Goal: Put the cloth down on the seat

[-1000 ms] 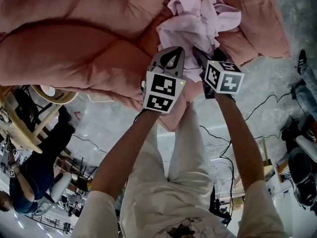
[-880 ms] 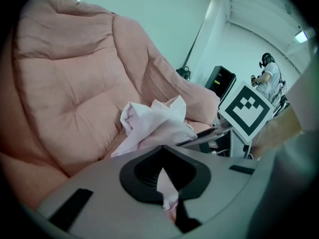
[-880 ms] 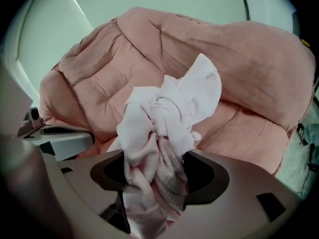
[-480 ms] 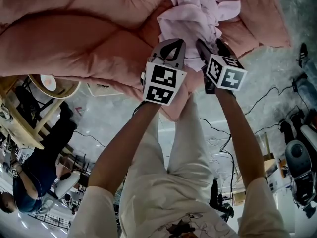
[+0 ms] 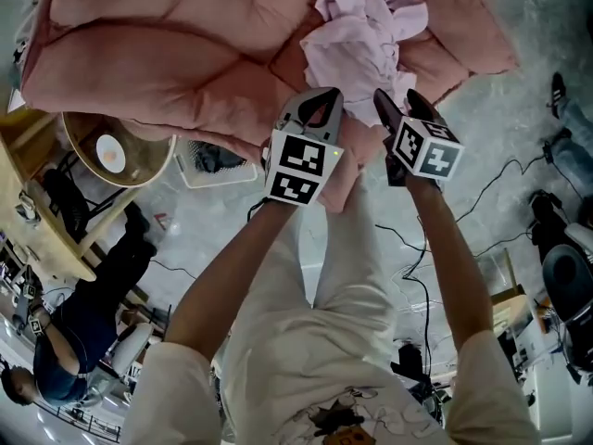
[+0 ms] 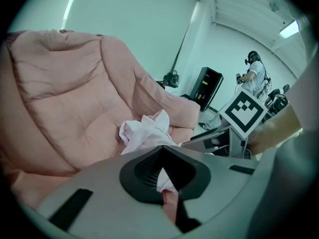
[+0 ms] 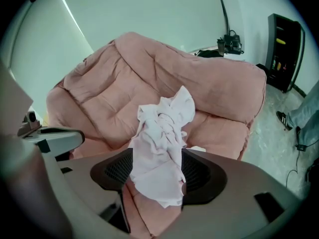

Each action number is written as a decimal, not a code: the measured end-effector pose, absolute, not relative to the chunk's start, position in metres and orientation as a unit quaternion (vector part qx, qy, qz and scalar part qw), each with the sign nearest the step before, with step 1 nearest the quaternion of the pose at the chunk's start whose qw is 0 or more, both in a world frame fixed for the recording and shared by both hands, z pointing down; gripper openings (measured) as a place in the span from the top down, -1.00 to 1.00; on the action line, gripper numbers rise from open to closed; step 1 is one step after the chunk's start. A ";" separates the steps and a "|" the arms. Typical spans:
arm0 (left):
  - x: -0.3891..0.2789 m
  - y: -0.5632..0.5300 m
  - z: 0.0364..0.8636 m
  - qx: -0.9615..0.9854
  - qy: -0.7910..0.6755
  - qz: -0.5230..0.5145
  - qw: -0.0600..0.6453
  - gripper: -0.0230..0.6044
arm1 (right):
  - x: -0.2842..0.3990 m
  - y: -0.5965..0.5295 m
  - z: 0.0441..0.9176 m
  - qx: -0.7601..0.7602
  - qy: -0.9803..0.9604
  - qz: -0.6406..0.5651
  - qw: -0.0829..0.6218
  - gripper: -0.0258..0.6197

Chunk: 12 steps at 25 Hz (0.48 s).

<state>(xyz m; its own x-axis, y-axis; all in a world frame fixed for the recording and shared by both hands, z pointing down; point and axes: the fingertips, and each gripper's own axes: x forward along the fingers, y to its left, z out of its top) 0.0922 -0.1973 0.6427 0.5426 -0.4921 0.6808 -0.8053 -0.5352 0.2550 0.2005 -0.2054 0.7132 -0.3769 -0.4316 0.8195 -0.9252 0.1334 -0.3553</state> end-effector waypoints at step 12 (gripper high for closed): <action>0.059 -0.160 0.571 0.845 -0.387 0.260 0.263 0.91 | 0.161 -0.185 0.615 0.497 -0.729 0.411 0.228 0.51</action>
<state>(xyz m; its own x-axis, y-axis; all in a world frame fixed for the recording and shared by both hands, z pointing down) 0.0592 -0.1604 0.5709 0.5653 -0.5174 0.6424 -0.7905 -0.5623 0.2427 0.1614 -0.1849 0.6155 -0.4013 -0.5383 0.7411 -0.9128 0.1673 -0.3727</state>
